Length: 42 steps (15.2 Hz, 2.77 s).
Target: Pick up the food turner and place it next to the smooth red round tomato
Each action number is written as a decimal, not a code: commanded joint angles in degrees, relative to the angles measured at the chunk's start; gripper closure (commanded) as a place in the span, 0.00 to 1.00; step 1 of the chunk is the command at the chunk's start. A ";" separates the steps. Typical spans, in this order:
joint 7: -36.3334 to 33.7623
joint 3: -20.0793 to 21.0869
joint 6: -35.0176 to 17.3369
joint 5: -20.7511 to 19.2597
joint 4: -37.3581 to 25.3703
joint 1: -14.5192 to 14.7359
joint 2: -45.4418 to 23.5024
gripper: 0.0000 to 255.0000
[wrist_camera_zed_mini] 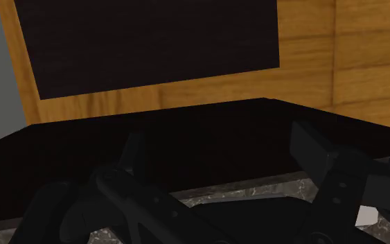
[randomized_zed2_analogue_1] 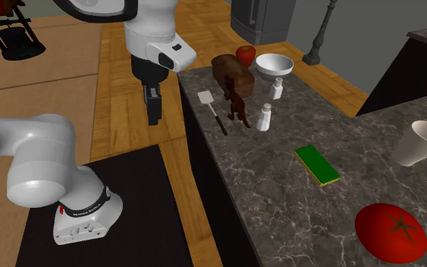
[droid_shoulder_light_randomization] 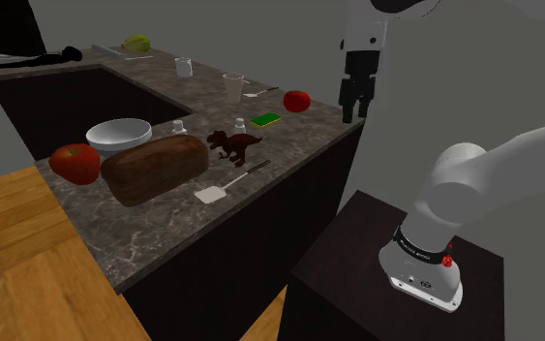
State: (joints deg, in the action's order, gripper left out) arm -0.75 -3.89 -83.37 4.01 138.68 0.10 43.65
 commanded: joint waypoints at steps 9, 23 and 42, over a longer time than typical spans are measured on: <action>-29.62 15.25 -12.21 10.52 5.32 -3.04 -1.21 0.00; -83.25 41.64 -35.76 8.57 -4.79 -16.24 -26.99 0.00; -121.76 46.71 -45.08 -16.54 -14.84 -20.70 -52.96 0.00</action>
State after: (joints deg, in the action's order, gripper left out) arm -122.59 42.88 -128.53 -12.68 123.49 -20.50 -9.15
